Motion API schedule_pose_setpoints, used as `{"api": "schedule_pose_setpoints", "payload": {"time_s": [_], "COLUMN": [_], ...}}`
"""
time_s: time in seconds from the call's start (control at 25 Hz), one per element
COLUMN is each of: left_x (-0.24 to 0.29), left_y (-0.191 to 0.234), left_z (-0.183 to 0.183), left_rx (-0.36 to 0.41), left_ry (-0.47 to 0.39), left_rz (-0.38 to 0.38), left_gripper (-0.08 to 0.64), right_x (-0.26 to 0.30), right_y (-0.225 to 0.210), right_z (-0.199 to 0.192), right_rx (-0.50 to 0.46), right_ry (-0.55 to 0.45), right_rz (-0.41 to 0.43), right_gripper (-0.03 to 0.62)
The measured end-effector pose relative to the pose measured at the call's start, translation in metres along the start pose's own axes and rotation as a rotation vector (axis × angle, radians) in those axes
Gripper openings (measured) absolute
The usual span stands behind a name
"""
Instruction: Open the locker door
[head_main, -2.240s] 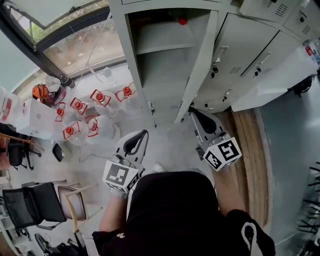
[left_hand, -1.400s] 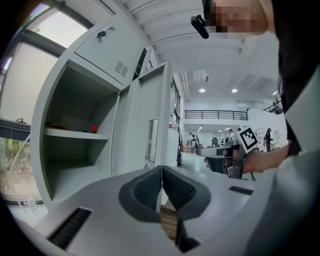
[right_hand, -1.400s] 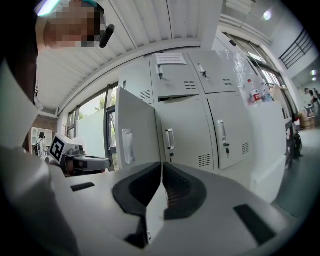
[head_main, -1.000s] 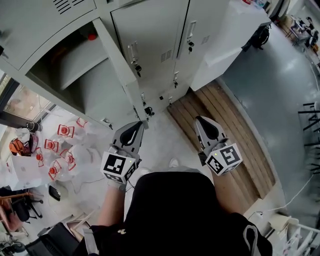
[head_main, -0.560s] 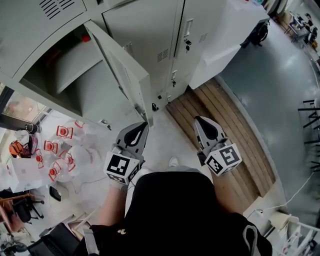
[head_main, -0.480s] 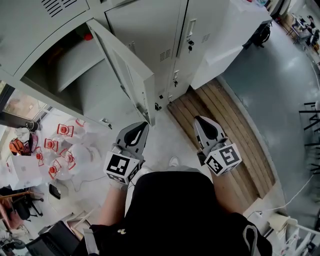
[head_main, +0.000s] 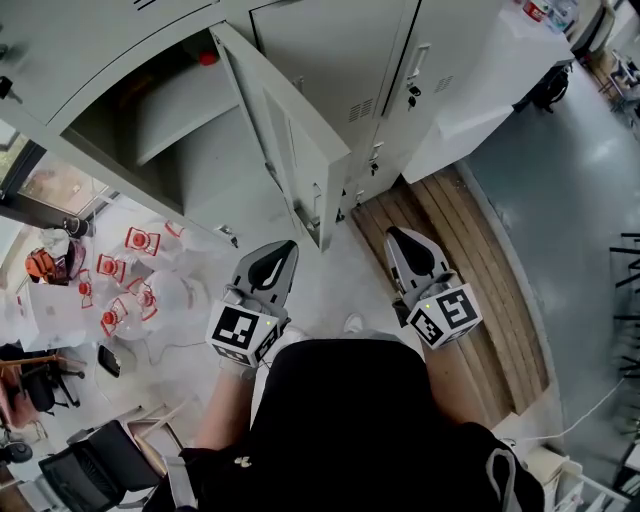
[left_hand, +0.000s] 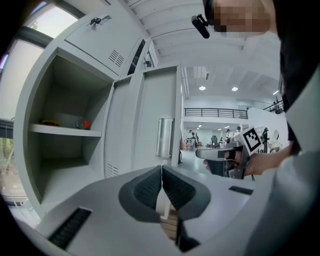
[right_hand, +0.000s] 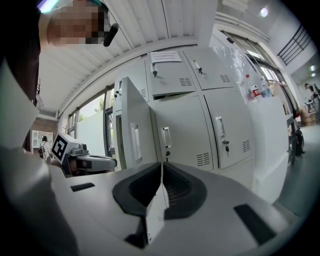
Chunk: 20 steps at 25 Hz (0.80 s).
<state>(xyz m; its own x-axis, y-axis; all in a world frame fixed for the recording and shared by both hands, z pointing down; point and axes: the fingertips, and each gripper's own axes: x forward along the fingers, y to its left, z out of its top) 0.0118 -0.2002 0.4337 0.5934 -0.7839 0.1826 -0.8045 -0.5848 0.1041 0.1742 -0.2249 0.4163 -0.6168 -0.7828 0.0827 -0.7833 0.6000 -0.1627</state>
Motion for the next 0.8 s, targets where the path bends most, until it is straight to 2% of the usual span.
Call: {"api": "schedule_pose_setpoints", "payload": {"time_s": [0.16,0.8], "left_x": [-0.003,-0.013], "left_y": [0.003,-0.004], "left_z": [0.005,0.001], "left_rx": [0.011,0.005], "left_ry": [-0.009,-0.004], "left_rz": [0.012,0.021], "left_gripper": [0.023,0.023], "right_x": [0.005,-0.005], "right_y": [0.005,0.009], "right_z": [-0.002,-0.003], "right_rx": [-0.04,-0.016], "right_ry": [0.01,-0.004], "right_rz": [0.006,0.008], "right_gripper": [0.04,0.04]}}
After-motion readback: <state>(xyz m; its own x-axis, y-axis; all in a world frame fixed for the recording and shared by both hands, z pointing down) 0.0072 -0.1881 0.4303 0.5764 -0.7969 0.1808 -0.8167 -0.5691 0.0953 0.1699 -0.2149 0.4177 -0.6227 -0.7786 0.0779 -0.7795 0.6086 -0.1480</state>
